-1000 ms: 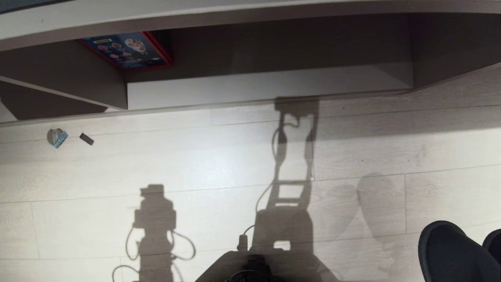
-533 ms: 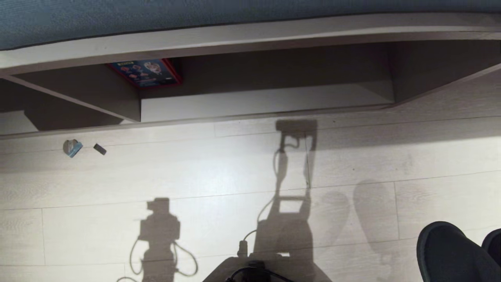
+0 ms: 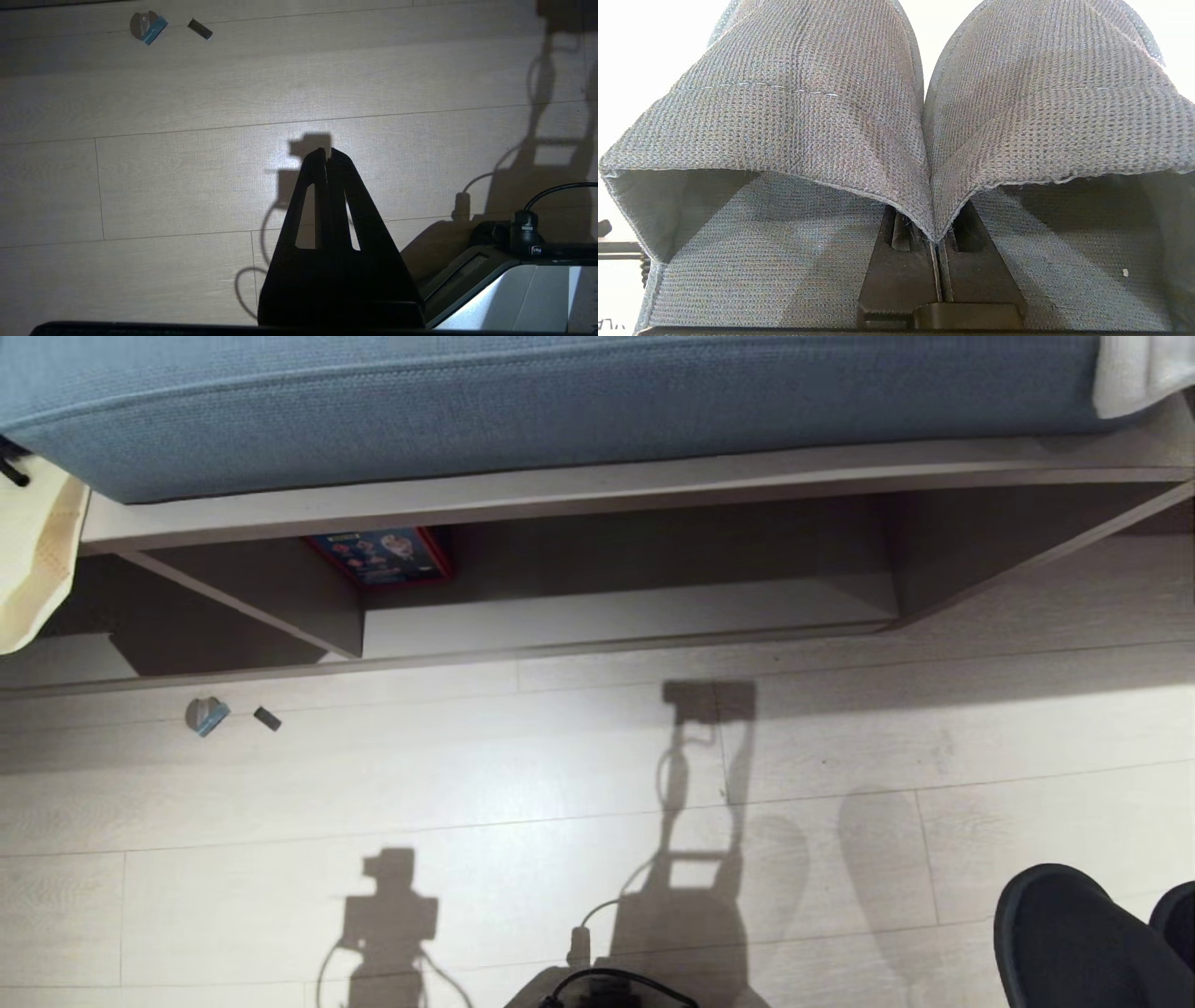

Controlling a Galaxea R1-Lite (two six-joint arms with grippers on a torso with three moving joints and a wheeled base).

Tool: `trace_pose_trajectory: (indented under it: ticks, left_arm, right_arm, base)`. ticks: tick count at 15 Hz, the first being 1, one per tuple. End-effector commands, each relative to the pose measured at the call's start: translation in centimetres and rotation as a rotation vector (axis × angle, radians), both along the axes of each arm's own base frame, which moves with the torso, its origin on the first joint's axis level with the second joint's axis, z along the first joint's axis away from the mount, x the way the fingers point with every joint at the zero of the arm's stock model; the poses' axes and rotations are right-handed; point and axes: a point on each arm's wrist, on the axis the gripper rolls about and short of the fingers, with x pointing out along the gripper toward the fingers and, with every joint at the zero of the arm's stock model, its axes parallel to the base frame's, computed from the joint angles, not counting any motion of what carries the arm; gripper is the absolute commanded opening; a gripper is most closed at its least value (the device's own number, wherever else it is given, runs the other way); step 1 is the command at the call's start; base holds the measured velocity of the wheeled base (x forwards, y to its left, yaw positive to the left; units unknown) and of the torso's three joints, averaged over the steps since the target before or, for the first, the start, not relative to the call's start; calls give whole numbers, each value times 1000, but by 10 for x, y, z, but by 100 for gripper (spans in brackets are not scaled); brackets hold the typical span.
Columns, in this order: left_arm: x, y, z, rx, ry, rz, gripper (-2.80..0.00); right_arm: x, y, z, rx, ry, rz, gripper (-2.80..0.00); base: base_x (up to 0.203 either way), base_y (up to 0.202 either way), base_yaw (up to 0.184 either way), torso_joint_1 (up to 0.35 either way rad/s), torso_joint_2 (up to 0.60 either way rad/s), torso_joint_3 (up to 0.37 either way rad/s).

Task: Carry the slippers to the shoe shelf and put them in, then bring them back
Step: Place the slippers on the floor

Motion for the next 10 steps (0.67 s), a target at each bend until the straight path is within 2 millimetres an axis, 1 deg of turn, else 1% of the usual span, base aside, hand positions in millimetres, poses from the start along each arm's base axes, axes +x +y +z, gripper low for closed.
trace_pose_trajectory:
  ticks: [1, 10]
  left_arm:
    - [0, 0, 0, -2, -2, 1, -280]
    - [0, 0, 0, -4, -2, 1, -280]
  right_arm:
    - [0, 0, -1, 1, 4, -1, -280]
    - [0, 0, -1, 1, 4, -1, -280]
  base:
    - [0, 0, 0, 2, 2, 207]
    - [0, 0, 0, 2, 4, 206]
